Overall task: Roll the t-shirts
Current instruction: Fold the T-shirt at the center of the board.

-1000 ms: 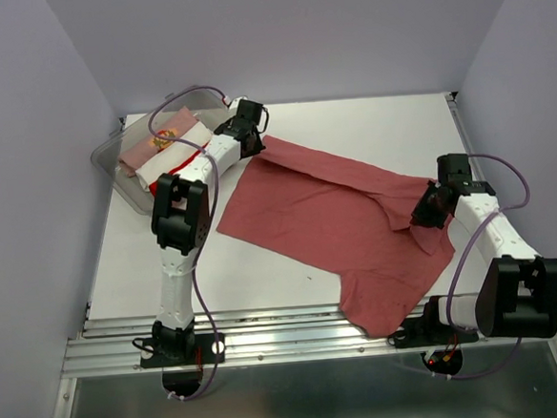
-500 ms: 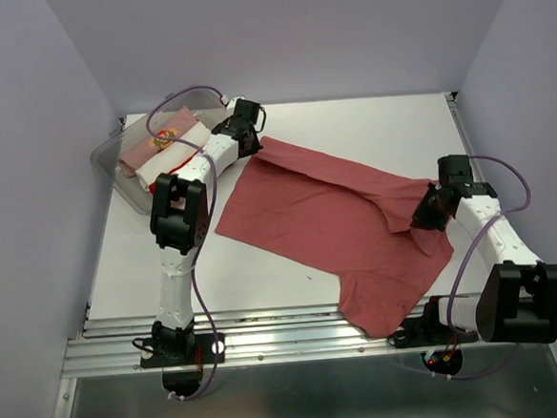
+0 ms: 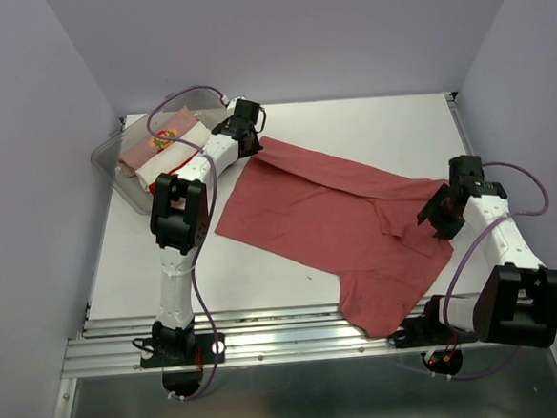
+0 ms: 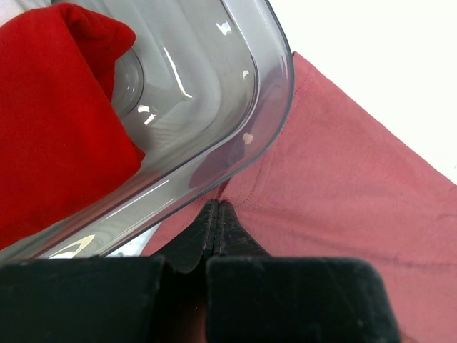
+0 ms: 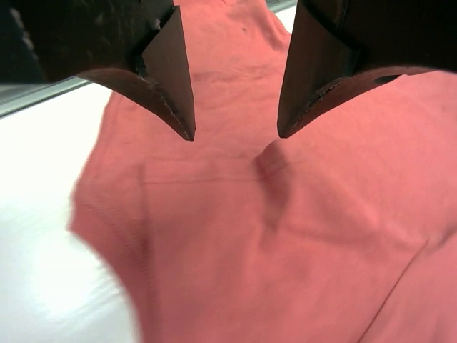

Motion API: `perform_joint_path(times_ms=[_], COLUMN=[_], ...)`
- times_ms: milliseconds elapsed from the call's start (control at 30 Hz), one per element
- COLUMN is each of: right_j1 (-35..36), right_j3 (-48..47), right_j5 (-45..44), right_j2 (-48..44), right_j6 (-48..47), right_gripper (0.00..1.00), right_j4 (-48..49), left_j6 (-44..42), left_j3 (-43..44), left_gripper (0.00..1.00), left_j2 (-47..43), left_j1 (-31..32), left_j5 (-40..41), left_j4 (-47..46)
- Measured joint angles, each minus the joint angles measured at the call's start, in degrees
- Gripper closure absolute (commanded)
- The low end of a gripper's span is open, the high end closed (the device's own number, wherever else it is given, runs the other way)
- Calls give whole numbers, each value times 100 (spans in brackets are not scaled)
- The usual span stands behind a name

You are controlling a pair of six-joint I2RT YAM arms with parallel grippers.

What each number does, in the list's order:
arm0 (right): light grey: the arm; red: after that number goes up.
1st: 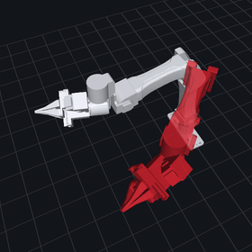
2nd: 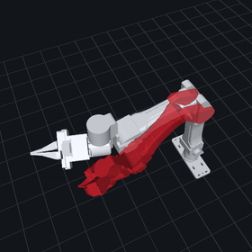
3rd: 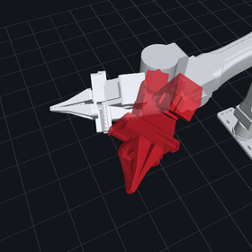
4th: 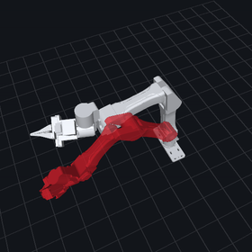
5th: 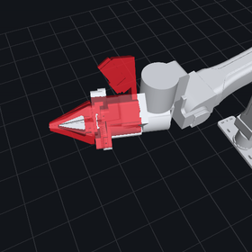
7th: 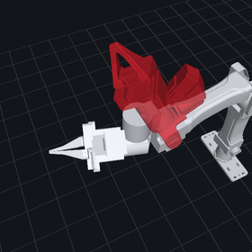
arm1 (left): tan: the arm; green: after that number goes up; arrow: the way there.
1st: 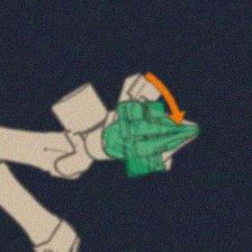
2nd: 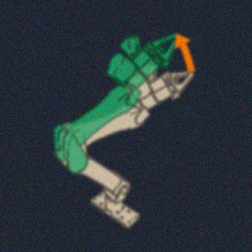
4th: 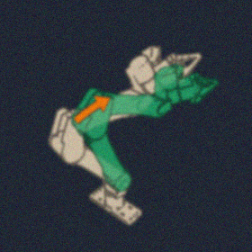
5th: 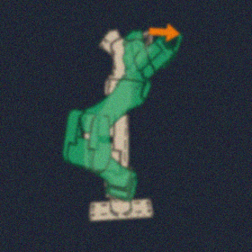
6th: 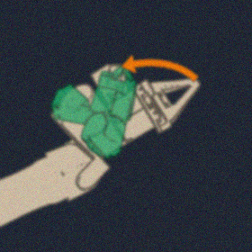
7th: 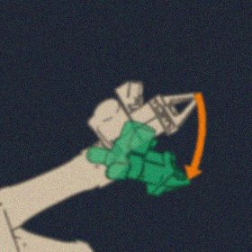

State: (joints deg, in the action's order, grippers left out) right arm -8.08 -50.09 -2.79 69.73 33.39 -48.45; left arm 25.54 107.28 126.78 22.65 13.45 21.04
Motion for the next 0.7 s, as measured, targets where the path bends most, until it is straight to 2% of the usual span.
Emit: perform_joint_path(times_ms=[300,700], right_j1=[-1231,-1405], right_j3=[372,988], right_j5=[85,190], right_j2=[22,531], right_j6=[498,809], right_gripper=[49,58], right_j4=[22,509], left_j6=[-66,-175], left_j3=[-33,-76], left_gripper=[100,100], left_j2=[0,0], left_j1=[0,0], left_j5=[-42,-42], left_j4=[-7,-2])
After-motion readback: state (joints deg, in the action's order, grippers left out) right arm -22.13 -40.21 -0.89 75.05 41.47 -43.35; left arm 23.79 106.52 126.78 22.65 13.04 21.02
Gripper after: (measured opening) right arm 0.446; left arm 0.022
